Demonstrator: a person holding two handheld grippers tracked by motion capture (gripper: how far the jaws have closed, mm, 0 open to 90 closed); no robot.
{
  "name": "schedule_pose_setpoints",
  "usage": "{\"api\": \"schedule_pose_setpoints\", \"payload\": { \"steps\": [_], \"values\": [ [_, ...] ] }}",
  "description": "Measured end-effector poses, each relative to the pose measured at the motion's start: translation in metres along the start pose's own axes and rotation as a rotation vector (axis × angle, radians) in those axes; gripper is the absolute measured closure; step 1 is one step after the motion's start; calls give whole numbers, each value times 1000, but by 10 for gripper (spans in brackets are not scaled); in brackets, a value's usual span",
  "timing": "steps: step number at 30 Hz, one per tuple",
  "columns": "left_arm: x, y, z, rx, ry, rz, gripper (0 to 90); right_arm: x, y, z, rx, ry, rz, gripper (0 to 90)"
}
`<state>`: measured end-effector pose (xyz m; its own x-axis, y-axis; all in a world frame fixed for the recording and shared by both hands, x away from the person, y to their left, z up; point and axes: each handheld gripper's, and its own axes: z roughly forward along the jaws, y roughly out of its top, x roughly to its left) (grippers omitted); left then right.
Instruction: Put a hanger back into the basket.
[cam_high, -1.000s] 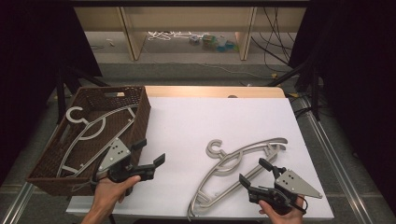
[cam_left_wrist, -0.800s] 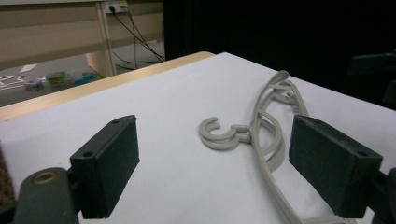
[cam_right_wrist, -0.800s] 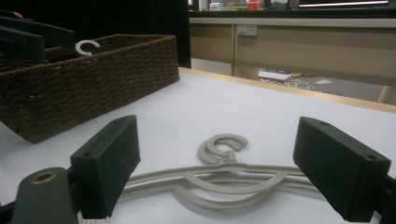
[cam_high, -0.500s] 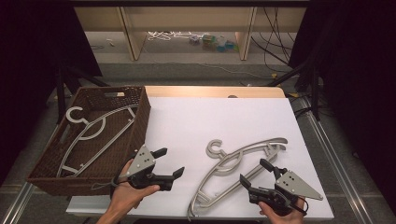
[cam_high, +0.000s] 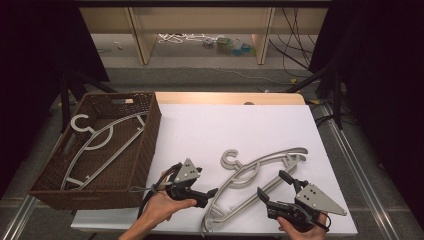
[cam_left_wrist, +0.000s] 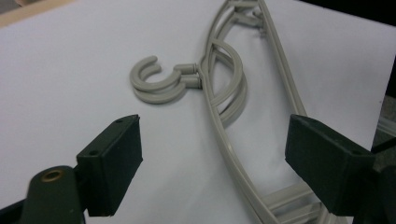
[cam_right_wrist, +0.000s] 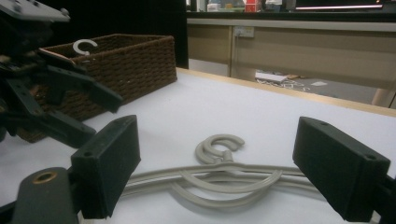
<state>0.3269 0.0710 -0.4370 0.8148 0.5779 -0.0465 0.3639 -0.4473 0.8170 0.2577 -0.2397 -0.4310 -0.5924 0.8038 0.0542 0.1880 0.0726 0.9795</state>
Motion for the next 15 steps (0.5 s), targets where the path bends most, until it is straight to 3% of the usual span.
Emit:
{"api": "schedule_pose_setpoints", "payload": {
  "steps": [4,10,15],
  "values": [
    [-1,4,18,54,-16,-17,189,-1,0,-1,10,2,-1,157],
    [-1,8,37,113,-32,12,237,-1,0,-1,14,-1,-5,157],
    [-1,11,50,175,-42,10,309,-1,0,-1,10,-3,-7,158]
  ]
}}
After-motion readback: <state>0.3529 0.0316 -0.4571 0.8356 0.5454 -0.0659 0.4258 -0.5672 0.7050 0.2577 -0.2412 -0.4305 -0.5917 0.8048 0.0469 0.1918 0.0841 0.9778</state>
